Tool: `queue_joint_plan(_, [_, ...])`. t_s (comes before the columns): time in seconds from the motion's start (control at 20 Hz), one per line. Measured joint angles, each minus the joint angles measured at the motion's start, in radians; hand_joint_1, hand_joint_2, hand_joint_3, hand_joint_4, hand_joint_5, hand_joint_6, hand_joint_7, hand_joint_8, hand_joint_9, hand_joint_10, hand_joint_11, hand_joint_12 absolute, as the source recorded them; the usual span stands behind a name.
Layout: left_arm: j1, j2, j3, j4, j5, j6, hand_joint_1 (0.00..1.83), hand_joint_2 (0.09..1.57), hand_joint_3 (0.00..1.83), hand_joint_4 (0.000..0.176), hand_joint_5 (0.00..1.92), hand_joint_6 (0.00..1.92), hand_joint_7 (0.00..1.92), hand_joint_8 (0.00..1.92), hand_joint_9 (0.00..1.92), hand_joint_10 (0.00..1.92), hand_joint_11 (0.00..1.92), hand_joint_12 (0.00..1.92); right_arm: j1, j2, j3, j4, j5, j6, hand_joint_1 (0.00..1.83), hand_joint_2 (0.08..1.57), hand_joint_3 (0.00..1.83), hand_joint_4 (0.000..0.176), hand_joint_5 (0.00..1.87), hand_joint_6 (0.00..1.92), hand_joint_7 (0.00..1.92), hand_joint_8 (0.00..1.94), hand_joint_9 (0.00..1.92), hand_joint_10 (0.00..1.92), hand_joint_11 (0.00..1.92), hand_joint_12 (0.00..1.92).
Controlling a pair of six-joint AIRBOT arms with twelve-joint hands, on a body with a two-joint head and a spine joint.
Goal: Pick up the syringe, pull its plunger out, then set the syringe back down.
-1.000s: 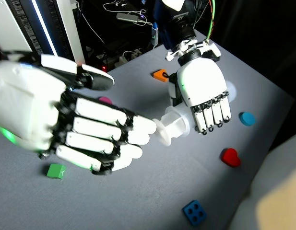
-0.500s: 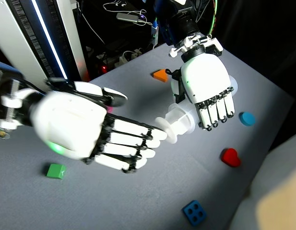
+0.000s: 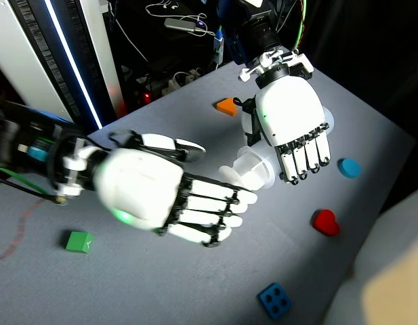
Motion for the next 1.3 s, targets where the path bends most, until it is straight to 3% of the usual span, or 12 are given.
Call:
queue_joint_plan(0.5, [-0.007,0.000,0.000,0.009,-0.005,0.000,1.46,1.31,0.00,0.000,0.55,1.47,0.53,1.77,0.51,1.73,0.46,1.80,0.074,-0.153,0.148,-0.015,-0.080,-0.035,1.04,0.98,0.00,0.000,0.37,0.00,0.48,0.00,0.41,0.00,0.00,0.92])
queue_joint_plan(1.05, [-0.011,0.000,0.000,0.011,-0.005,0.006,1.47,1.31,0.00,0.000,0.49,1.49,0.57,1.75,0.55,1.72,0.44,1.82,0.067,-0.171,0.170,-0.014,-0.063,-0.042,1.04,0.99,0.00,0.000,0.38,0.01,0.48,0.01,0.41,0.00,0.00,0.91])
queue_joint_plan(1.1, [-0.011,0.000,0.001,0.010,-0.005,0.006,1.47,1.31,0.00,0.000,0.51,1.47,0.57,1.75,0.55,1.71,0.46,1.81,0.066,-0.170,0.170,-0.014,-0.063,-0.042,1.06,1.00,0.00,0.000,0.39,0.00,0.51,0.00,0.45,0.01,0.00,1.00])
queue_joint_plan(1.3, [-0.011,0.000,0.001,0.013,-0.008,0.007,1.47,1.32,0.00,0.000,0.48,1.50,0.57,1.75,0.52,1.72,0.45,1.84,0.066,-0.169,0.173,-0.017,-0.061,-0.042,1.17,1.03,0.00,0.000,0.59,0.01,0.76,0.01,0.72,0.04,0.31,1.04])
